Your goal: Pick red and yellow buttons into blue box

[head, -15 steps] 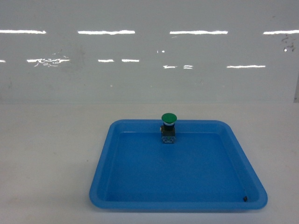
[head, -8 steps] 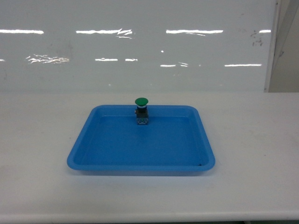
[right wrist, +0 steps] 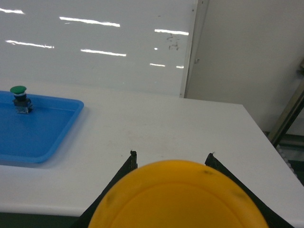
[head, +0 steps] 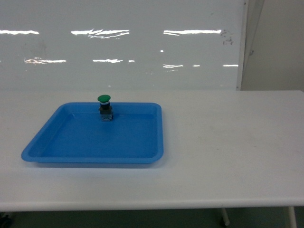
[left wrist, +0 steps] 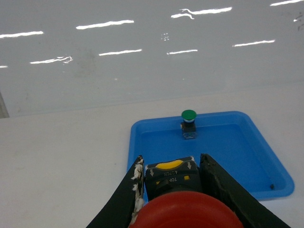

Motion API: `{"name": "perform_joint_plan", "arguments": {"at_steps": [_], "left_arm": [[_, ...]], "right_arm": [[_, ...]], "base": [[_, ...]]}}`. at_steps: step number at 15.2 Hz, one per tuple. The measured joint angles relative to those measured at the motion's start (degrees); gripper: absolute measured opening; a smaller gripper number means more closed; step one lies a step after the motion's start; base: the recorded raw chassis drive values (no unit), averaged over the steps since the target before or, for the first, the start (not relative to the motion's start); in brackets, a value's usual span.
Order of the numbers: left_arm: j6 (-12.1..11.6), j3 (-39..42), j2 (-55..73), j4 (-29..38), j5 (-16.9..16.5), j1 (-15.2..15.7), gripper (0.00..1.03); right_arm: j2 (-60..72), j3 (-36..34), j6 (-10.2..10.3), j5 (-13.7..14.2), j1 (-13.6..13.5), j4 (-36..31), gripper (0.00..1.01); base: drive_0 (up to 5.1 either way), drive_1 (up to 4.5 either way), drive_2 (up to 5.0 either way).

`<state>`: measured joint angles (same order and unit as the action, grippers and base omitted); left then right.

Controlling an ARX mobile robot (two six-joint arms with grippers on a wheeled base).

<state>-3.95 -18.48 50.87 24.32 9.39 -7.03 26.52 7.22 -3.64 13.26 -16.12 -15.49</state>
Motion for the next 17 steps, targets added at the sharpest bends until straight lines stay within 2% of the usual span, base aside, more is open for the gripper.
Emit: {"name": "perform_joint_plan", "arguments": {"at_steps": [5,17], "left_arm": [[0.0,0.02,0.0,0.02,0.0,-0.02,0.3],[0.0,0.02,-0.02,0.0,-0.15,-0.07,0.3]], "right_arm": [[0.0,0.0,0.0,0.0,0.0,0.0,0.38],[0.0,0.0,0.0,-0.02,0.0,0.0,0.38]], "base": [[5.0,-2.38,-2.4],[4.9,-3.3,-1.5]]}}
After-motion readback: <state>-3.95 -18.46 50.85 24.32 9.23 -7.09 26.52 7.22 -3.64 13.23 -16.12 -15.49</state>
